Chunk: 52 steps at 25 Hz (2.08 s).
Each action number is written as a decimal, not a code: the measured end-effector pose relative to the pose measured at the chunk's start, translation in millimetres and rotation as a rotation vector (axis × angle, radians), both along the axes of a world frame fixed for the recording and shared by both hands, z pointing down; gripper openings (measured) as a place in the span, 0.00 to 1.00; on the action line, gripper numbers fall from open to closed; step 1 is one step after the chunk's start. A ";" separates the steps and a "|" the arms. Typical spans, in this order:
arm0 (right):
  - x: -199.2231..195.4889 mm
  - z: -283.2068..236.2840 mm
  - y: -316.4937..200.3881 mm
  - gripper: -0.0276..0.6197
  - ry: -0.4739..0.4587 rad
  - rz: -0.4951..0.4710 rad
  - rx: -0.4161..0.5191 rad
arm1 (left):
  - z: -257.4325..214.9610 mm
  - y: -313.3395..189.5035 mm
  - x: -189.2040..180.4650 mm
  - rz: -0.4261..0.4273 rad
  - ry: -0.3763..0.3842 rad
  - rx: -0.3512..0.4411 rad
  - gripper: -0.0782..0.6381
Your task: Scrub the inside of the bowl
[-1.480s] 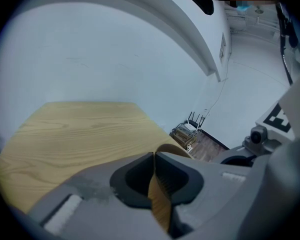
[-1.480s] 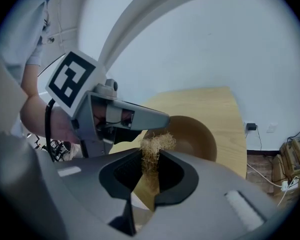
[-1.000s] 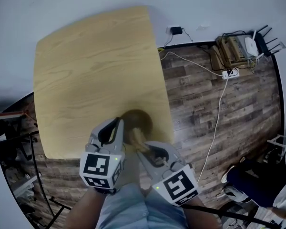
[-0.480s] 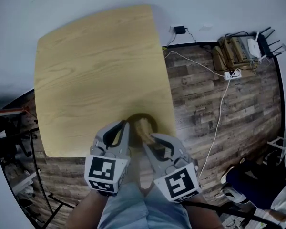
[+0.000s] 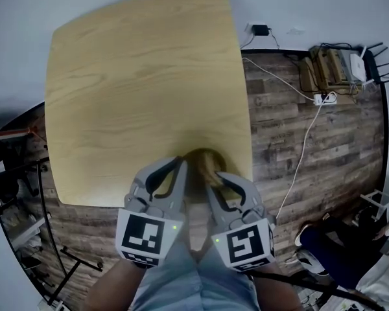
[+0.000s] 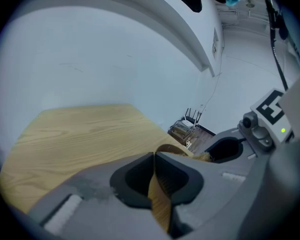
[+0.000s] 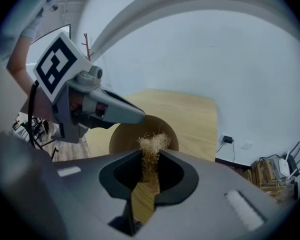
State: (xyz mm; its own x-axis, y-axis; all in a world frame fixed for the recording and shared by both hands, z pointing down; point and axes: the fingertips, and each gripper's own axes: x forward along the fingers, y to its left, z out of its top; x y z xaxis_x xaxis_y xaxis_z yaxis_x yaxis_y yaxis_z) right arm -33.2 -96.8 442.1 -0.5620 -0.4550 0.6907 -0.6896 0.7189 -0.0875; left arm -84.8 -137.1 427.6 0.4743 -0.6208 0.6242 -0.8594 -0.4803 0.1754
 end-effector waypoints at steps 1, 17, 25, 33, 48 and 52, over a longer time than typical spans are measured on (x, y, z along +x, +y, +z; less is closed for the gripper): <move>-2.1 1.9 1.3 0.14 -0.006 0.001 -0.017 | -0.6 -0.6 -0.7 -0.011 0.004 -0.002 0.16; -20.5 -14.6 46.6 0.14 -0.214 -0.022 -0.183 | -0.9 1.6 -0.5 -0.004 -0.031 0.020 0.16; -9.6 -44.0 52.2 0.14 -0.275 -0.003 -0.126 | -8.7 1.2 6.2 -0.009 -0.056 0.037 0.16; 16.1 -55.3 29.4 0.14 -0.285 0.090 -0.048 | -9.8 1.1 13.8 -0.004 -0.059 0.034 0.16; -9.9 -9.6 0.6 0.14 -0.142 0.043 -0.085 | -3.9 3.3 24.2 0.024 0.014 -0.010 0.16; -24.1 -7.6 8.1 0.14 -0.144 -0.012 -0.115 | -4.0 3.0 19.7 0.022 0.021 -0.015 0.16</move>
State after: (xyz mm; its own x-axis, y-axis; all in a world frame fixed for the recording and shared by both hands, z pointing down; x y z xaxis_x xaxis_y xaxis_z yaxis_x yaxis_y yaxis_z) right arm -57.3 -88.7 434.5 -0.6639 -0.3704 0.6497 -0.6556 0.7062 -0.2673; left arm -65.1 -134.1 423.6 0.5012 -0.6006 0.6230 -0.8446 -0.4963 0.2011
